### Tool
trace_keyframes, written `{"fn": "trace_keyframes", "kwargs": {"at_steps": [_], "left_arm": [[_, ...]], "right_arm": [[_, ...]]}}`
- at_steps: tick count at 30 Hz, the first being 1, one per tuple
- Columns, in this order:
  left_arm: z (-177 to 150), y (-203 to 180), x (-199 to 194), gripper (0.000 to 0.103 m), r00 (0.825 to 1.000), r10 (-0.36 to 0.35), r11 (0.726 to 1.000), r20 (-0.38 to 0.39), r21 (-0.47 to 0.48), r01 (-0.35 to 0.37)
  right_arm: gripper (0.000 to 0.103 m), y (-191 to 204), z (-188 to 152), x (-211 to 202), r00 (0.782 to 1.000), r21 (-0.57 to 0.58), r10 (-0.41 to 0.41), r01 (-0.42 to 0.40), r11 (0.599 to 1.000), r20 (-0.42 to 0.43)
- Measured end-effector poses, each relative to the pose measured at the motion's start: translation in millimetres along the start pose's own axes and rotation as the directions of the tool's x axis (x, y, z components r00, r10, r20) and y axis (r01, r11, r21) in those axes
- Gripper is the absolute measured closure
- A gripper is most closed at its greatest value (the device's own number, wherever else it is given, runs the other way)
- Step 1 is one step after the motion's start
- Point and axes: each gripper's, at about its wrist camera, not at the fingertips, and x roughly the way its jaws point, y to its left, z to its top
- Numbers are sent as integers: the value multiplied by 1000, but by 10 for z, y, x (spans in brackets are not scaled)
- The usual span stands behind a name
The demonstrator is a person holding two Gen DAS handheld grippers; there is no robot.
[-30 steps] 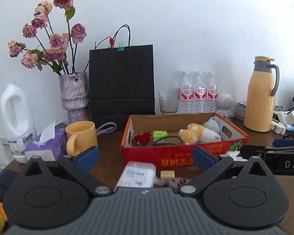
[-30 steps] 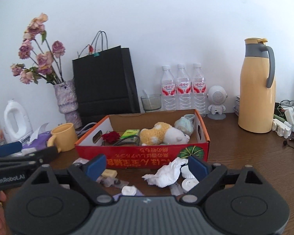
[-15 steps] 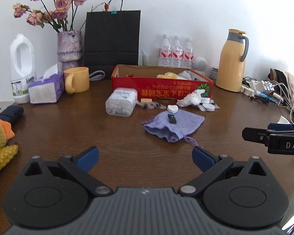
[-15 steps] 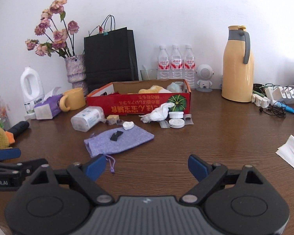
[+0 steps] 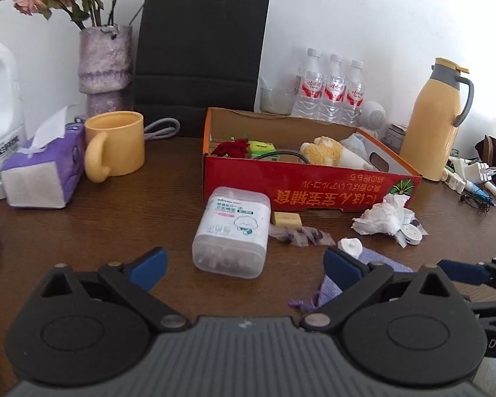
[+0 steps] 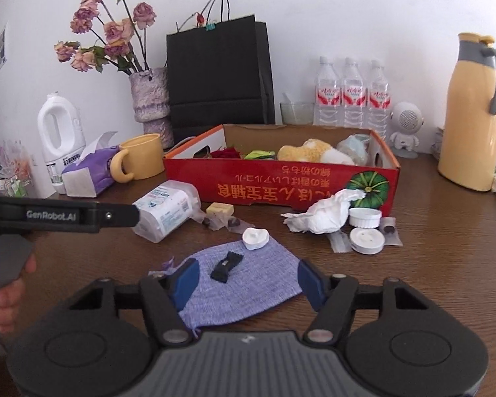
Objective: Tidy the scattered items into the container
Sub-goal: 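Grasp the white cotton-swab container with the left tool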
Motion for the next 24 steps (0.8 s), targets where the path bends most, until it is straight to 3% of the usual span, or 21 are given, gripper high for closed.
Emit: {"fn": "trace_keyframes", "kwargs": {"at_steps": [2, 5, 6, 7, 8, 10, 12, 17, 18, 19, 22, 24], "left_arm": [[79, -20, 181, 0, 1000, 28, 998, 7, 64, -28], [118, -41, 392, 9, 1000, -1, 992, -12, 126, 3], [117, -40, 442, 17, 1000, -12, 991, -21, 132, 15], [112, -35, 474, 33, 1000, -13, 991, -27, 129, 17], [108, -24, 491, 37, 999, -16, 993, -30, 119, 19], [99, -15, 501, 40, 999, -25, 994, -28, 108, 28], [85, -60, 477, 41, 1000, -24, 989, -19, 145, 27], [21, -155, 330, 46, 999, -32, 988, -5, 152, 32], [-9, -183, 256, 68, 999, -27, 987, 22, 158, 23], [-28, -204, 183, 100, 999, -24, 988, 33, 153, 18], [-114, -206, 71, 101, 1000, -16, 996, 4, 90, 15], [-210, -223, 8, 101, 1000, 22, 994, 15, 105, -23]], "right_arm": [[58, 38, 46, 179, 999, -4, 14, -14, 1000, -29], [59, 148, 94, 332, 998, -30, 37, -39, 999, -44], [60, 190, 105, 375, 998, -44, 42, -44, 998, -47], [61, 241, 115, 429, 998, -66, 28, -32, 997, -59], [65, 288, 118, 486, 997, -91, 1, -8, 996, -72], [73, 312, 101, 562, 996, -114, -20, 11, 993, -86], [92, 273, 82, 603, 994, -91, -19, 10, 996, -103], [92, 290, 43, 612, 994, -114, -38, 26, 993, -104], [92, 300, 37, 607, 994, -121, -42, 29, 992, -102], [93, 306, 35, 597, 994, -122, -42, 30, 992, -99], [93, 318, 48, 519, 997, -108, -23, 15, 994, -76], [93, 338, 66, 408, 999, -114, -31, 26, 993, -44]]}}
